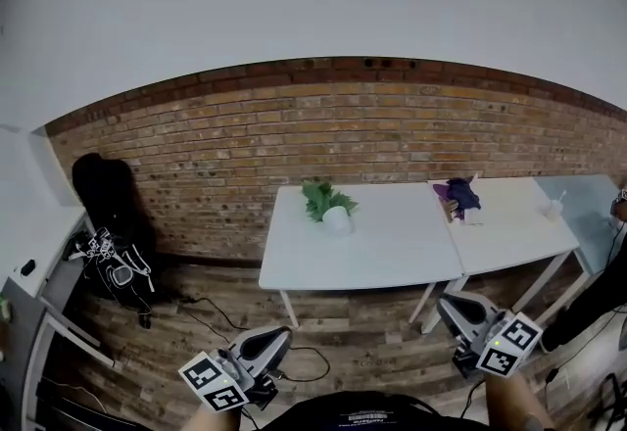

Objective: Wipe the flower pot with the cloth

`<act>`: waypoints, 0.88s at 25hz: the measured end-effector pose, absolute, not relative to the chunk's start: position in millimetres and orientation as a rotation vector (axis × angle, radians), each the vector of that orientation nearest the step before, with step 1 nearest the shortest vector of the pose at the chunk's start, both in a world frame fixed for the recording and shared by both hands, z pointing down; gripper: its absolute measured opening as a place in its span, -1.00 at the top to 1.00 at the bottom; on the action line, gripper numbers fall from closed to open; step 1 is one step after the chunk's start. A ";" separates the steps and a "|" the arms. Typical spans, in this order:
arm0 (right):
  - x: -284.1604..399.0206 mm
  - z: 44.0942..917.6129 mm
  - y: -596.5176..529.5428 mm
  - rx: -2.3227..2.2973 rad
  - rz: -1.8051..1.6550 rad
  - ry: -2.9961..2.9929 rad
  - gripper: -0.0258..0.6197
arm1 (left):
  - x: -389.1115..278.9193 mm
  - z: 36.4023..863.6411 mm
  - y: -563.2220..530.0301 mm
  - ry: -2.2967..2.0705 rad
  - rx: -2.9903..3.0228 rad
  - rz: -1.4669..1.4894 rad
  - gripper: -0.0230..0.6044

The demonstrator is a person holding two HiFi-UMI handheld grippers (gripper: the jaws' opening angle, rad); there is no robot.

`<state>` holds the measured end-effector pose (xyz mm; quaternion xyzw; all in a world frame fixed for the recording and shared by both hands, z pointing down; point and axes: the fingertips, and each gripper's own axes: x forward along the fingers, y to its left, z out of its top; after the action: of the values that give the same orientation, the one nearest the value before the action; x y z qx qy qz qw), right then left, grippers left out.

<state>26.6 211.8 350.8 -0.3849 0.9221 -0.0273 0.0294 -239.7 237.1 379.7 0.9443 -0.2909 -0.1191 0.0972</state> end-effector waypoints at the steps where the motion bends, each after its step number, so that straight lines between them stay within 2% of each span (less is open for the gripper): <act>1: 20.5 348.9 196.7 -1.211 -0.090 2.831 0.92 | -247.6 377.9 220.6 -0.847 2.806 -0.342 0.94; 6: -10.7 359.8 138.8 -1.278 -0.152 2.802 0.92 | -275.3 388.5 150.0 -0.773 2.825 -0.279 0.94; 10: -16.3 373.6 98.4 -1.298 -0.209 2.819 0.92 | -271.4 400.9 100.5 -0.731 2.808 -0.245 0.94; 16: 28.9 390.1 21.3 -1.282 -0.234 2.829 0.92 | -226.8 419.1 30.3 -0.748 2.786 -0.204 0.94; 22: 100.2 390.6 -76.3 -1.126 -0.223 2.894 0.92 | -151.4 410.7 -47.5 -0.884 2.715 -0.271 0.94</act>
<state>100.2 -76.3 390.6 -0.3615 0.9295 -0.0716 0.0141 -151.4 -47.5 410.7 0.9378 -0.3054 -0.0937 0.1363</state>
